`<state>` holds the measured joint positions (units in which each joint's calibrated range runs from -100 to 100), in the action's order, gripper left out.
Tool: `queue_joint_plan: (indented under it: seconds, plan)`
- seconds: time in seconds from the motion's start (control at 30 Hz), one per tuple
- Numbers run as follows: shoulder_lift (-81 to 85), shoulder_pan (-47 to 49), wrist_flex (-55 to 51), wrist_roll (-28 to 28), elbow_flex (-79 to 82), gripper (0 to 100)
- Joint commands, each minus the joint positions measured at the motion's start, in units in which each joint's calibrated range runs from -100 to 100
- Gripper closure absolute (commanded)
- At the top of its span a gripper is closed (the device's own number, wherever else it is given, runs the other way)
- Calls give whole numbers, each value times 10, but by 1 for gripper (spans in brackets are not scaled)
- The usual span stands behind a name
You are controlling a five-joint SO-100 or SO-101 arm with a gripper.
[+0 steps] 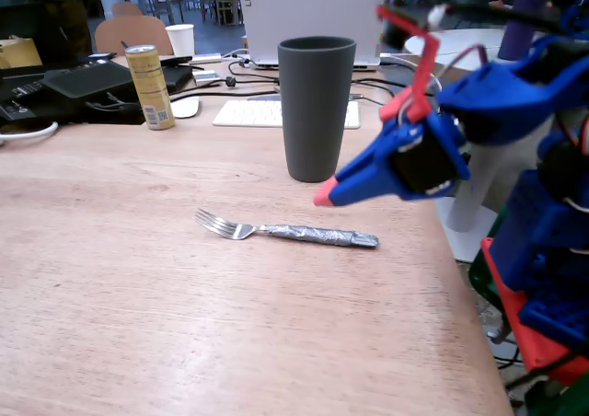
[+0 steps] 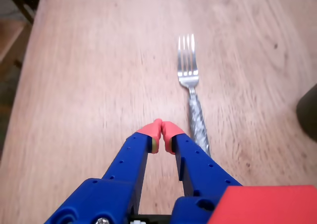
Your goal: Grab the fork and place it in gray glass
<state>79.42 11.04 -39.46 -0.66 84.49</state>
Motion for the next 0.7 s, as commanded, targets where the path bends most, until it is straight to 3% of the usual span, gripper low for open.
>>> queue_joint_plan:
  seconds: [0.0,0.27,0.47,0.57,0.67]
  plan:
    - [-122,1,1,2,-147,100]
    - [-385,-21,0,3,-282,100]
    - [-450,-26,-2,3,-307,100]
    - [-485,-136,-40,18,-350,96]
    - [-512,-144,-63,55,-373,94]
